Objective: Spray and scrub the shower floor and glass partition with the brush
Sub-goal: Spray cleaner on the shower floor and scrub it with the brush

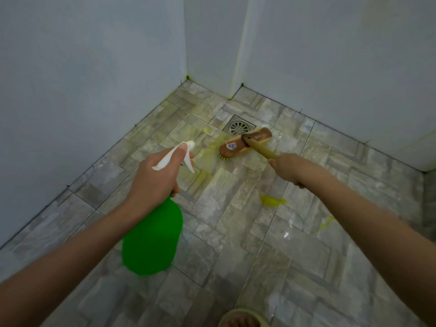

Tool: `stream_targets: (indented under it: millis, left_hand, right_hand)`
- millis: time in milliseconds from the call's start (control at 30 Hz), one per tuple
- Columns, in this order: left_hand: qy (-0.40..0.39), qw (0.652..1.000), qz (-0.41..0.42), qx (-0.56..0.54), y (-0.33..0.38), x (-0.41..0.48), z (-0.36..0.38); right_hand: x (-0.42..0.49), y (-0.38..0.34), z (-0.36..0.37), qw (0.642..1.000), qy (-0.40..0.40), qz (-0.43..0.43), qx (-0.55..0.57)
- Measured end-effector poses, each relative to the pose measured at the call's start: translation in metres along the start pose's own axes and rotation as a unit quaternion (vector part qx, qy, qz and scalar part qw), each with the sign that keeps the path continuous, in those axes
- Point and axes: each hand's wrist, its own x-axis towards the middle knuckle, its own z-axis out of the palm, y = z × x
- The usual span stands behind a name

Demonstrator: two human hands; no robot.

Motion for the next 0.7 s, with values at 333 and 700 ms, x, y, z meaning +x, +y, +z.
stream_targets:
  millis: [333, 700]
  left_hand:
    - [-0.031, 0.998, 0.045, -0.003, 0.042, -0.001, -0.015]
    - [0.038, 0.998, -0.004, -0.048, 0.068, -0.007, 0.016]
  right_hand:
    - [-0.026, 0.022, 0.002, 0.996, 0.072, -0.038, -0.022]
    - [0.003, -0.005, -0.015, 0.997, 0.051, -0.023, 0.049]
